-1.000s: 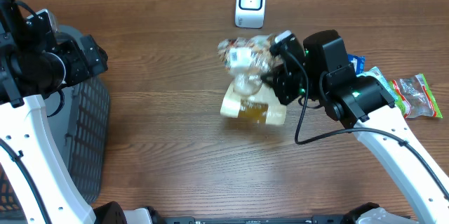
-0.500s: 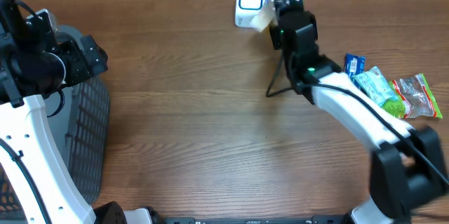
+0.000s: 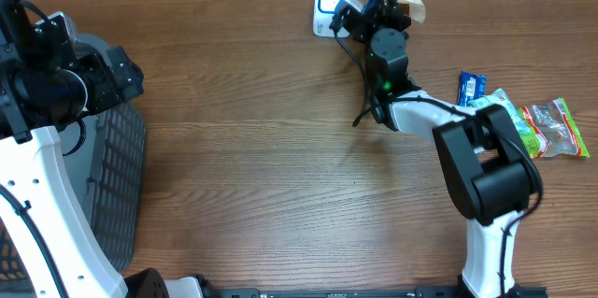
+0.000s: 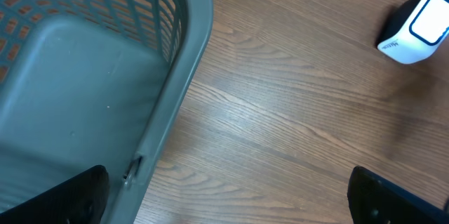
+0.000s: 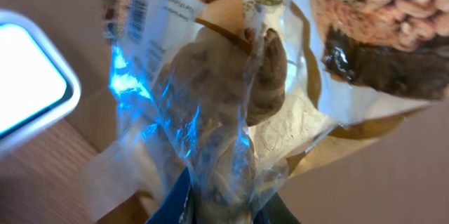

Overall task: Scan the item barcode
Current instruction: 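Hold the Pantree bag barcode against the white scanner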

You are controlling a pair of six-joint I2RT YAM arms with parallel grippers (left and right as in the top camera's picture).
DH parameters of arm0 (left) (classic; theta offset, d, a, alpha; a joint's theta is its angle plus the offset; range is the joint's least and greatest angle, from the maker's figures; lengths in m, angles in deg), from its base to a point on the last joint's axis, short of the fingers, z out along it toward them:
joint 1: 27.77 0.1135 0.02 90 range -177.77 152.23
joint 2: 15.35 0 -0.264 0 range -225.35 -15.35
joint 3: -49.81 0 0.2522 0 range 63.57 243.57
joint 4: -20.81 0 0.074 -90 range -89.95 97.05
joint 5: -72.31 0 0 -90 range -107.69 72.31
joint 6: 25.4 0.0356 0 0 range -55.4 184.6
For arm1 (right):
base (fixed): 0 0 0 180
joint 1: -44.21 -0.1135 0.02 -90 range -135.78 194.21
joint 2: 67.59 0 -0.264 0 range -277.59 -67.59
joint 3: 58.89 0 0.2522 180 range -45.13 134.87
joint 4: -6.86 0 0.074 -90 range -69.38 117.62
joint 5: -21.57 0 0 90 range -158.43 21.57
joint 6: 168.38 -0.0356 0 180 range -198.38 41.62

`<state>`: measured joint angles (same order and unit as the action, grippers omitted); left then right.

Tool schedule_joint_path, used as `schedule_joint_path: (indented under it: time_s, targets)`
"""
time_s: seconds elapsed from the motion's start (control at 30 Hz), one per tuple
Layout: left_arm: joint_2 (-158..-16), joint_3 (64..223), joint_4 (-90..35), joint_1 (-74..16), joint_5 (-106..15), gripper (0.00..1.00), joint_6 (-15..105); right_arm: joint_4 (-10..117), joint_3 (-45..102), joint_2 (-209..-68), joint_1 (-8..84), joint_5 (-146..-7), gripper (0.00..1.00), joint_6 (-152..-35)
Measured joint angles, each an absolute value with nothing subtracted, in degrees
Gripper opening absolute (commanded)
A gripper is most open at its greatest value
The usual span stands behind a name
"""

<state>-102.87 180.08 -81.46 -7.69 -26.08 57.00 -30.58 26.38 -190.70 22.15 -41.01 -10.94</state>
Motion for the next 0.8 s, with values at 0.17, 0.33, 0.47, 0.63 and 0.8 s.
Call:
schedule_joint_path:
  time_s: [0.17, 0.33, 0.47, 0.63, 0.8]
  targets:
    - [-102.87, 180.08, -81.46, -7.69, -26.08, 1.00, 57.00, -34.82, 27.45, -195.73, 25.41, -46.51, 0.04, -2.57]
    - [-102.87, 180.08, -81.46, -7.69, -26.08, 0.99, 57.00, -33.24, 29.17, -196.67, 27.64, -50.78, 0.04, 1.08]
    - [-102.87, 180.08, -81.46, -7.69, -26.08, 0.99, 57.00, -30.79, 31.38, -196.67, 27.88, -53.77, 0.04, 2.04]
    - [-102.87, 180.08, -81.46, -7.69, -26.08, 0.99, 57.00, -27.69, 34.40, -196.78, 27.48, -56.24, 0.04, 3.33]
    - [-102.87, 180.08, -81.46, -7.69, -26.08, 1.00, 57.00, -25.81, 36.91, -197.56, 27.22, -57.40, 0.04, 4.27]
